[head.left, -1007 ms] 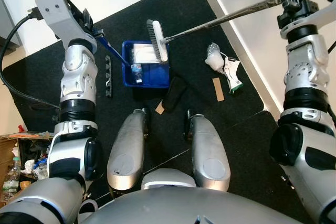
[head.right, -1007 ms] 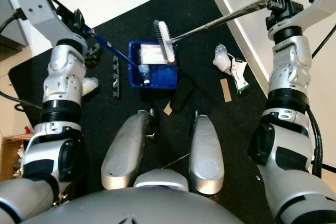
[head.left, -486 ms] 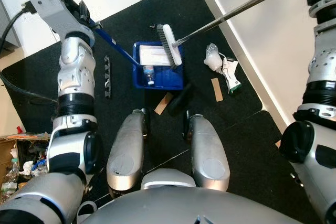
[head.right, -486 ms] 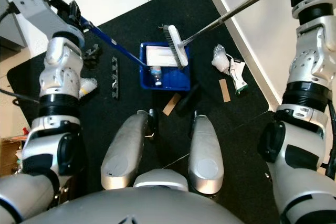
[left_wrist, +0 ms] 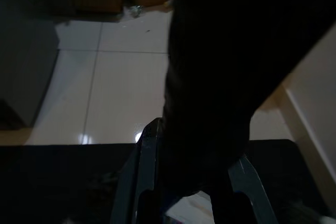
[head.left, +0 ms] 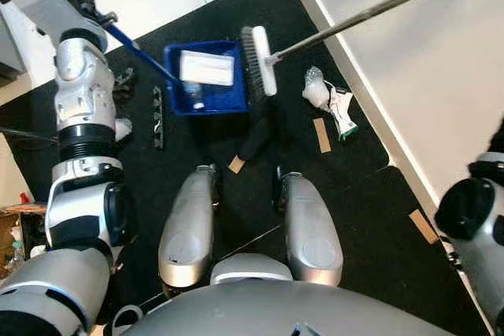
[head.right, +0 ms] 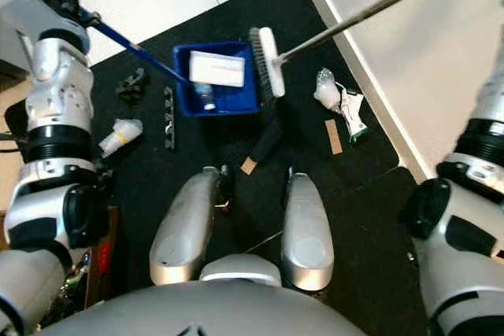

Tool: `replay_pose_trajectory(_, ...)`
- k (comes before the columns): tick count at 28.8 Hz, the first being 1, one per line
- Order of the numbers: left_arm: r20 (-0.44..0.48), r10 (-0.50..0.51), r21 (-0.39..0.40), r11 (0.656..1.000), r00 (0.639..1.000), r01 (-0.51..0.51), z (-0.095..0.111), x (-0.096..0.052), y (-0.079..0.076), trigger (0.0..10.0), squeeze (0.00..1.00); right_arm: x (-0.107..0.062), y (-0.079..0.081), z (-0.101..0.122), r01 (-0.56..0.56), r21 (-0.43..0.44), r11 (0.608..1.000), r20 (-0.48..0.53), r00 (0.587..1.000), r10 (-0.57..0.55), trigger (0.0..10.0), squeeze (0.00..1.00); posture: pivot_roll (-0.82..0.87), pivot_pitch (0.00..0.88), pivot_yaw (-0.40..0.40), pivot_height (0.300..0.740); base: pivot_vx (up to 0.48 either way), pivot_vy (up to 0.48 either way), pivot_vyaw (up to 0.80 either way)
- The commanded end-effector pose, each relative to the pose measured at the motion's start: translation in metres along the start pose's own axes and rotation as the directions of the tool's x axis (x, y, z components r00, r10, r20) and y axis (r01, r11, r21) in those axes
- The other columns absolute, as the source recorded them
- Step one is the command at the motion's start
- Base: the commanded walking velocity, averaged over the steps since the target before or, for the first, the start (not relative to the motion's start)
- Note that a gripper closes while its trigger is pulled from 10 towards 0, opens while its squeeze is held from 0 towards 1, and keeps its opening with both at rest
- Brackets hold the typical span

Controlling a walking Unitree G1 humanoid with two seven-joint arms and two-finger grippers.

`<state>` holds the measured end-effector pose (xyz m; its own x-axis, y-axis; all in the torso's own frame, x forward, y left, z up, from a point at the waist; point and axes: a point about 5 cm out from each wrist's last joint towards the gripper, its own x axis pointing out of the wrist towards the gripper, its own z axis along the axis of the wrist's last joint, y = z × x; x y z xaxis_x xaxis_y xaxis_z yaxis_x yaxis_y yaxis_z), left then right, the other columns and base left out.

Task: Sweep floor

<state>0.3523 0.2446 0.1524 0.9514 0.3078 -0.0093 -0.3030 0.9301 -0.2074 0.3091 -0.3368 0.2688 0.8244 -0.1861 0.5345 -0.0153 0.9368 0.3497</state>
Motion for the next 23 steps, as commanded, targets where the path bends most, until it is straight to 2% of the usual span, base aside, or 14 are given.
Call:
replay_pose_trajectory(1, 0.017, 0.01, -0.002, 1.0, 1.0, -0.01, 0.002, 0.0, 0.005, 10.0, 0.0, -0.009, -0.013, 0.008, 0.058, -0.05, 0.997, 0.015, 0.998, -0.058, 10.0, 0.0, 0.07, 0.157, -0.001, 0.74, 0.0, 0.0, 0.0)
replay_pose_trajectory(5, 0.016, 0.021, -0.02, 1.0, 1.0, -0.02, 0.003, 0.0, 0.006, 10.0, 0.0, -0.019, -0.022, -0.006, 0.092, -0.118, 0.989, -0.05, 0.994, -0.099, 10.0, 0.0, 0.07, 0.149, -0.001, 0.74, 0.0, 0.0, 0.0)
replay_pose_trajectory(7, 0.016, 0.027, -0.043, 0.999, 0.999, -0.026, 0.006, 0.001, 0.004, 10.0, 0.0, -0.03, -0.024, -0.024, 0.1, -0.177, 0.979, -0.116, 0.986, -0.122, 10.0, 0.0, 0.07, 0.142, 0.0, 0.74, 0.0, 0.0, 0.0)
replay_pose_trajectory(8, 0.022, 0.034, -0.054, 0.998, 0.999, -0.033, 0.009, 0.002, 0.004, 10.0, 0.0, -0.035, -0.022, -0.034, 0.096, -0.186, 0.978, -0.147, 0.981, -0.125, 10.0, 0.0, 0.07, 0.133, 0.002, 0.74, 0.0, 0.0, 0.0)
replay_pose_trajectory(9, 0.022, 0.034, -0.054, 0.998, 0.999, -0.033, 0.009, 0.002, 0.004, 10.0, 0.0, -0.035, -0.022, -0.034, 0.096, -0.186, 0.978, -0.147, 0.981, -0.125, 10.0, 0.0, 0.07, 0.133, 0.002, 0.74, 0.0, 0.0, 0.0)
replay_pose_trajectory(10, 0.035, 0.044, -0.075, 0.996, 0.998, -0.041, 0.018, 0.003, 0.002, 10.0, 0.0, -0.042, -0.013, -0.052, 0.077, -0.187, 0.979, -0.192, 0.975, -0.113, 10.0, 0.0, 0.07, 0.125, 0.004, 0.74, 0.0, 0.0, 0.0)
replay_pose_trajectory(12, 0.035, 0.044, -0.075, 0.996, 0.998, -0.041, 0.018, 0.003, 0.002, 10.0, 0.0, -0.042, -0.013, -0.052, 0.077, -0.187, 0.979, -0.192, 0.975, -0.113, 10.0, 0.0, 0.07, 0.125, 0.004, 0.74, 0.0, 0.0, 0.0)
replay_pose_trajectory(13, 0.042, 0.048, -0.077, 0.996, 0.998, -0.045, 0.023, 0.004, 0.001, 10.0, 0.0, -0.044, -0.007, -0.059, 0.061, -0.194, 0.979, -0.211, 0.972, -0.102, 10.0, 0.0, 0.07, 0.117, 0.005, 0.74, 0.0, 0.0, 0.0)
replay_pose_trajectory(15, 0.06, 0.048, -0.04, 0.998, 0.997, -0.046, 0.034, 0.005, 0.001, 10.0, 0.0, -0.043, 0.003, -0.07, 0.029, -0.264, 0.964, -0.234, 0.968, -0.093, 10.0, 0.0, 0.08, 0.102, 0.01, 0.74, 0.0, 0.0, 0.0)
replay_pose_trajectory(17, 0.06, 0.048, -0.04, 0.998, 0.997, -0.046, 0.034, 0.005, 0.001, 10.0, 0.0, -0.043, 0.003, -0.07, 0.029, -0.264, 0.964, -0.234, 0.968, -0.093, 10.0, 0.0, 0.08, 0.102, 0.01, 0.74, 0.0, 0.0, 0.0)
replay_pose_trajectory(20, 0.113, -0.002, -0.002, 1.0, 0.994, 0.002, 0.047, -0.003, -0.003, 10.0, 0.0, -0.036, 0.014, -0.071, 0.013, -0.376, 0.926, -0.2, 0.975, -0.096, 10.0, 0.0, 0.09, 0.082, 0.019, 0.74, 0.0, 0.0, 0.0)
replay_pose_trajectory(23, 0.13, -0.024, 0.0, 1.0, 0.991, 0.024, 0.05, -0.006, -0.006, 10.0, 0.0, -0.035, 0.018, -0.072, 0.011, -0.379, 0.925, -0.192, 0.977, -0.09, 10.0, 0.0, 0.09, 0.07, 0.019, 0.74, 0.0, 0.0, 0.0)
